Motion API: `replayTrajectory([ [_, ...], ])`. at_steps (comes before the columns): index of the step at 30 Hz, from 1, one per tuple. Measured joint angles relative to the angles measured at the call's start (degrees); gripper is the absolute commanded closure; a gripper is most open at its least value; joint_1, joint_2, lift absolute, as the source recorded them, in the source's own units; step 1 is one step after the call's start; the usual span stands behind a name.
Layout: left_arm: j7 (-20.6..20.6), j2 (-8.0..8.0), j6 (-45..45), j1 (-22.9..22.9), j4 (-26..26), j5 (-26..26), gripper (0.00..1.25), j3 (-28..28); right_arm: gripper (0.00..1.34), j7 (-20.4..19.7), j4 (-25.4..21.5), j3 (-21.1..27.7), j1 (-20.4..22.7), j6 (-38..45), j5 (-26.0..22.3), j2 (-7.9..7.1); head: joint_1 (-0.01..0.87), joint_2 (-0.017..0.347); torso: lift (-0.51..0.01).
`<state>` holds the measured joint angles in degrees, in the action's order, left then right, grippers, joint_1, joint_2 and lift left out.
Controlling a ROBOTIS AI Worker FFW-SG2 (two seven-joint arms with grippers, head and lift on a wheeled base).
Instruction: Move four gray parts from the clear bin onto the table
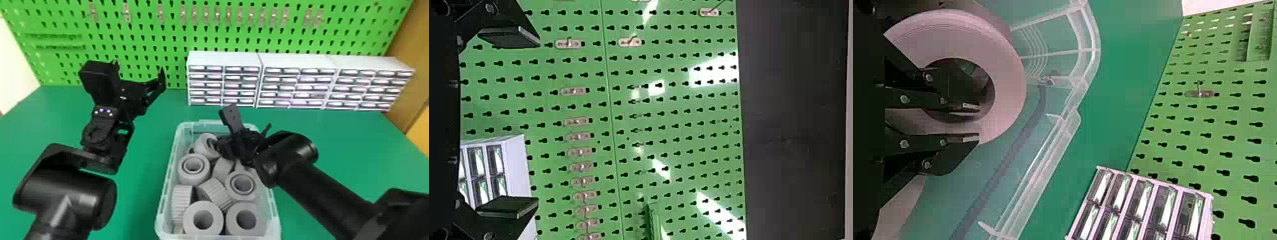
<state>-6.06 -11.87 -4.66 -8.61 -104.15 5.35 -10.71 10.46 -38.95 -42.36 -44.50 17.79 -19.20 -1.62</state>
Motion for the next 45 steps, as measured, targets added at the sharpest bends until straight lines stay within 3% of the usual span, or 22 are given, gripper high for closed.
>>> replayTrajectory([
  [10, 0.00, -0.01, 0.00, 0.33, 0.00, 0.01, 0.16, -0.02, 1.01, 0.07, -1.73, 0.35, 0.19, -0.35, -0.05, -0.11, 0.678, 0.034, -0.050],
  [14, 0.00, -0.01, 0.00, 0.35, 0.00, 0.01, 0.16, -0.01, 1.09, 0.09, -3.43, 0.53, 0.38, -0.21, -0.47, -0.16, 0.678, 0.034, -0.050],
  [28, 0.00, -0.01, 0.00, 0.60, 0.00, 0.01, 0.16, 0.01, 1.08, 0.08, -7.65, 1.32, 1.32, 1.68, -0.04, -0.30, 0.678, 0.034, -0.050],
  [31, 0.00, 0.00, 0.00, 0.60, 0.00, 0.01, 0.16, 0.01, 1.03, 0.02, -7.71, 1.32, 1.31, 2.55, -0.01, -0.26, 0.678, 0.034, -0.050],
  [35, 0.00, 0.00, 0.00, 0.55, 0.00, 0.01, 0.16, 0.03, 0.84, -0.07, -7.71, 1.30, 1.23, 4.03, -0.08, -0.23, 0.678, 0.034, -0.050],
  [45, 0.00, 0.00, 0.00, 0.52, 0.00, 0.01, 0.16, -0.01, 0.75, -0.09, -7.77, 0.39, 1.06, 5.11, -1.98, -0.22, 0.678, 0.034, -0.050],
])
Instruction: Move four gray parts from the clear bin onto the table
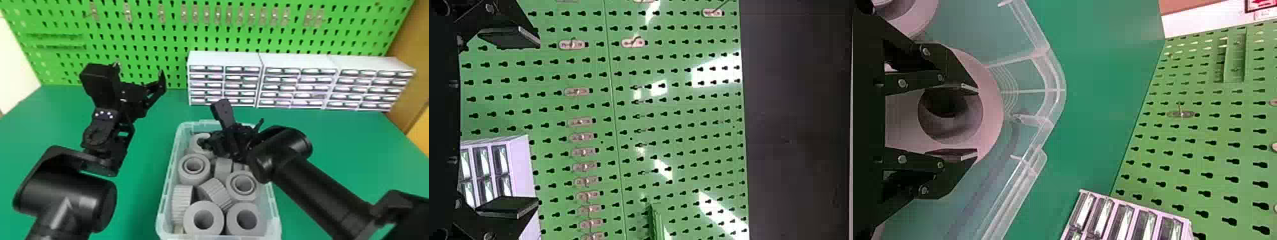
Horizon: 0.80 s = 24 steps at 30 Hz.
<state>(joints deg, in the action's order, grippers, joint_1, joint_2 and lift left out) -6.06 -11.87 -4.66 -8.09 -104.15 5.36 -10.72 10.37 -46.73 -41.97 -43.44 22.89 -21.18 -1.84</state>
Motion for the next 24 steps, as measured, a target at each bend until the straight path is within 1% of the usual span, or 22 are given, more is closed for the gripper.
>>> replayTrajectory([
  [3, 0.00, 0.00, 0.00, 0.00, 0.00, 0.00, 0.16, 0.00, 0.71, 0.00, -0.36, -0.15, -0.06, 0.42, -0.17, 0.00, 0.678, 0.034, -0.050],
  [7, 0.00, 0.00, 0.00, 0.00, 0.00, 0.00, 0.16, 0.00, 0.59, 0.00, -1.49, -0.21, -0.12, 1.64, 0.45, 0.00, 0.678, 0.034, -0.050],
  [10, 0.00, 0.00, 0.00, 0.03, 0.00, 0.00, 0.16, 0.05, 0.58, -0.02, -3.85, -0.01, -0.11, 4.29, 1.53, -0.10, 0.678, 0.034, -0.050],
  [13, 0.00, 0.00, 0.00, 0.13, 0.00, 0.00, 0.16, 0.15, 0.56, -0.49, -7.85, 0.85, 0.18, 8.71, 2.52, -0.37, 0.678, 0.034, -0.050],
  [17, 0.00, 0.00, 0.00, 0.31, 0.00, 0.00, 0.16, 0.27, 0.53, -3.48, -15.31, 2.65, 1.08, 17.52, 2.86, -0.80, 0.678, 0.034, -0.050],
  [20, 0.00, 0.00, 0.00, 0.49, -0.04, 0.00, 0.16, 0.43, 0.52, -4.69, -19.56, 3.63, 1.84, 22.68, 1.82, -1.09, 0.678, 0.034, -0.050],
  [24, 0.00, 0.00, 0.00, 0.66, -0.11, 0.00, 0.16, 0.59, 0.52, -5.43, -23.12, 4.38, 2.75, 27.16, -0.22, -1.35, 0.678, 0.034, -0.050],
])
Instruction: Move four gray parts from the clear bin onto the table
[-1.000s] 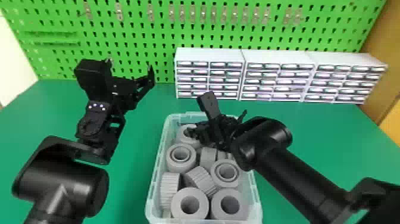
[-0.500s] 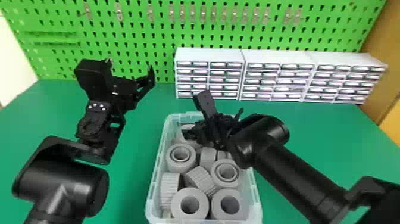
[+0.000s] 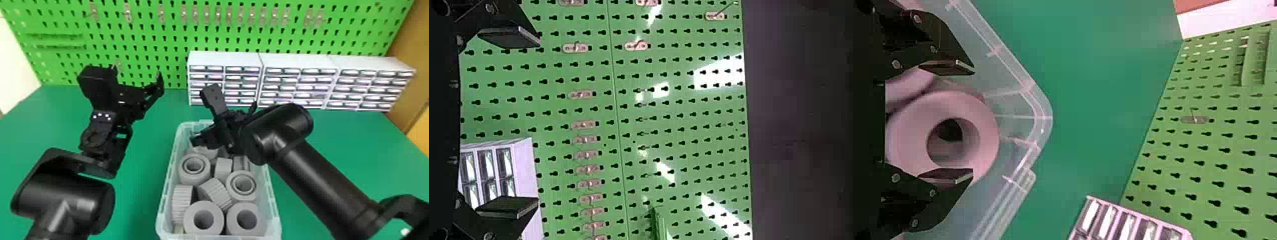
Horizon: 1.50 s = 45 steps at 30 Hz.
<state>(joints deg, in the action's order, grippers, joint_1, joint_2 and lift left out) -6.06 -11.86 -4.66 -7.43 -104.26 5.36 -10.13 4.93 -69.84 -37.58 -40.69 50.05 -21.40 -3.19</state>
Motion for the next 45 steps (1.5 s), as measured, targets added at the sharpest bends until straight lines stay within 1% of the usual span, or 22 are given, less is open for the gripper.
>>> replayTrajectory([
  [13, 0.00, 0.00, -0.04, 0.26, -0.14, 0.00, 0.16, 0.11, 0.52, -4.47, -9.39, 1.33, 2.36, 12.80, -2.16, -0.91, 0.678, 0.034, -0.050],
  [17, 0.00, 0.00, -0.07, 0.38, -0.21, 0.00, 0.16, 0.21, 0.52, -4.67, -12.52, 3.31, 3.91, 16.32, -2.38, -1.55, 0.678, 0.034, -0.050],
  [23, 0.00, 0.00, -0.08, 0.51, -0.44, -0.06, 0.16, 0.56, 0.52, -4.68, -17.99, 7.49, 7.51, 21.35, -2.49, -2.86, 0.678, 0.034, -0.050],
  [27, 0.00, 0.00, -0.09, 0.63, -0.58, -0.12, 0.16, 0.75, 0.52, -4.67, -21.03, 9.23, 9.52, 24.04, -2.72, -3.53, 0.678, 0.034, -0.050],
  [33, 0.00, 0.00, -0.09, 0.75, -0.80, -0.25, 0.16, 1.04, 0.52, -4.67, -24.22, 9.95, 10.86, 26.98, -3.53, -4.32, 0.678, 0.034, -0.050],
  [45, 0.00, 0.00, -0.09, 1.02, -1.24, -0.35, 0.16, 1.43, 0.52, -4.67, -28.46, 9.99, 12.07, 30.21, -4.66, -4.85, 0.678, 0.034, -0.050],
])
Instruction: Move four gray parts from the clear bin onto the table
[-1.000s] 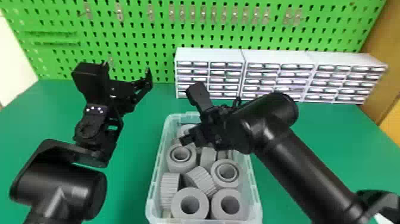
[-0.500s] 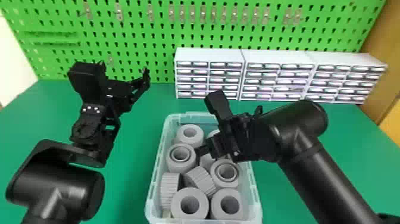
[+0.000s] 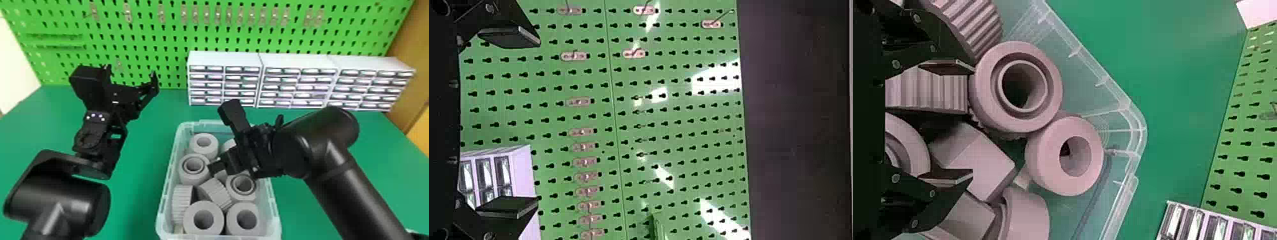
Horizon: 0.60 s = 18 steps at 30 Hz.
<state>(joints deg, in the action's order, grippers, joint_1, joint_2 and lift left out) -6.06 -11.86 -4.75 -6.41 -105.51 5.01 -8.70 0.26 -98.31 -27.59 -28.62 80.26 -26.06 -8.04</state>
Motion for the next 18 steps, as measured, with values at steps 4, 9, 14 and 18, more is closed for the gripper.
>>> replayTrajectory([
  [4, 0.00, 0.00, 0.00, 0.07, -0.04, 0.00, 0.16, 0.08, 0.52, 0.00, -0.41, 0.07, 0.05, 0.22, 0.00, -0.08, 0.678, 0.034, -0.050],
  [9, 0.00, 0.00, -0.06, 0.07, -0.05, 0.00, 0.16, 0.09, 0.52, 0.00, -0.48, 0.11, 0.04, 0.32, 0.12, -0.17, 0.678, 0.034, -0.050],
  [14, 0.08, 0.00, -0.09, 0.06, -0.05, 0.00, 0.16, 0.09, 0.52, 0.00, -0.48, 0.29, 0.00, 0.48, 0.27, -0.22, 0.678, 0.034, -0.050],
  [18, 0.09, 0.00, -0.09, 0.02, -0.05, 0.02, 0.16, 0.09, 0.52, 0.00, -0.48, 0.35, -0.01, 0.52, 0.45, -0.22, 0.678, 0.034, -0.050],
])
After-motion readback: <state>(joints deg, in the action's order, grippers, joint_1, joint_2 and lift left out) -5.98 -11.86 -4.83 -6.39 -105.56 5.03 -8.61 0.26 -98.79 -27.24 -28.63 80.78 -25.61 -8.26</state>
